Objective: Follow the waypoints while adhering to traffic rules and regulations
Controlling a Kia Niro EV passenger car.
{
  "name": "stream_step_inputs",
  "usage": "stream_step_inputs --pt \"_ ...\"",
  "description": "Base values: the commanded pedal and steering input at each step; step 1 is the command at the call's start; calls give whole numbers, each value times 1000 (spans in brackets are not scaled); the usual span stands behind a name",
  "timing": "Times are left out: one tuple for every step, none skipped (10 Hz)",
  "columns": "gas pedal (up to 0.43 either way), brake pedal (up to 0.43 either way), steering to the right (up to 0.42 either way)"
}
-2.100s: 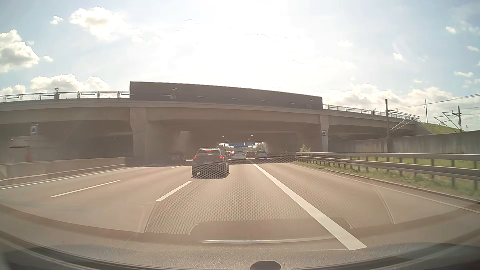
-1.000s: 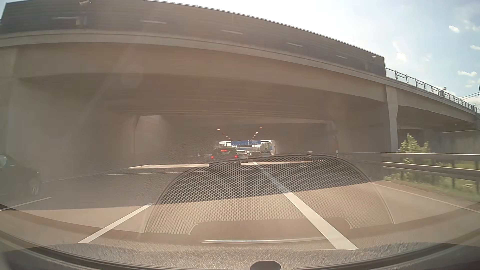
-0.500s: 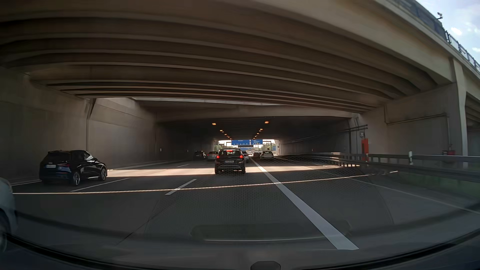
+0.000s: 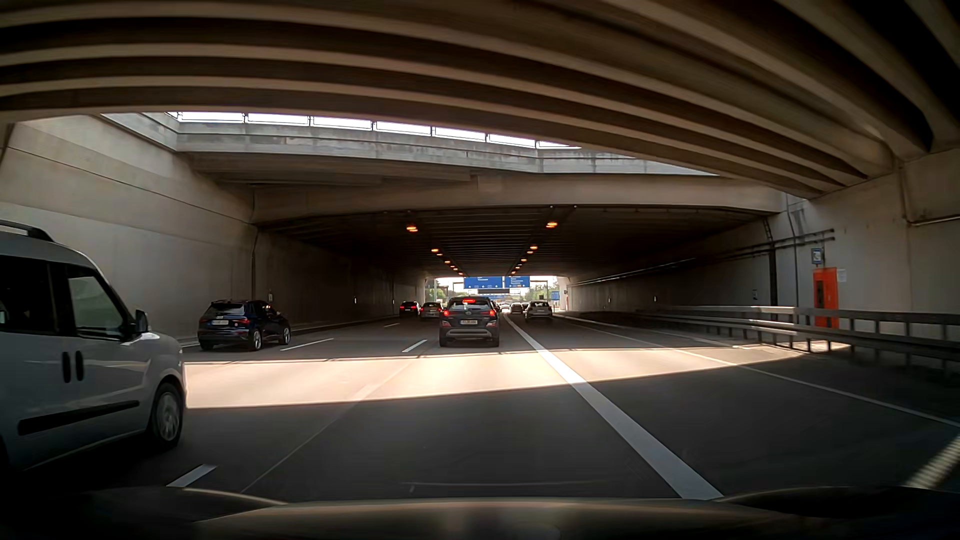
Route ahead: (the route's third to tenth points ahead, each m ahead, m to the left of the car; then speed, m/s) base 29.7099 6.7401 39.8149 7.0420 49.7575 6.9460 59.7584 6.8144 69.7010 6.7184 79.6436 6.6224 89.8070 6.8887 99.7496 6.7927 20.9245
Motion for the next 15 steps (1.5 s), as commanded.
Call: stream_step_inputs --pt "0 0 -4" --pt "0 0 -4" --pt "0 0 -4" --pt "0 0 -4" --pt "0 0 -4" --pt "0 0 -3" --pt "0 0 -2" --pt "0 0 -2" --pt "0 0 -2" --pt "0 0 -1" --pt "0 0 -1" --pt "0 0 -1" --pt "0 0 0" --pt "0 0 0" --pt "0 0 1"
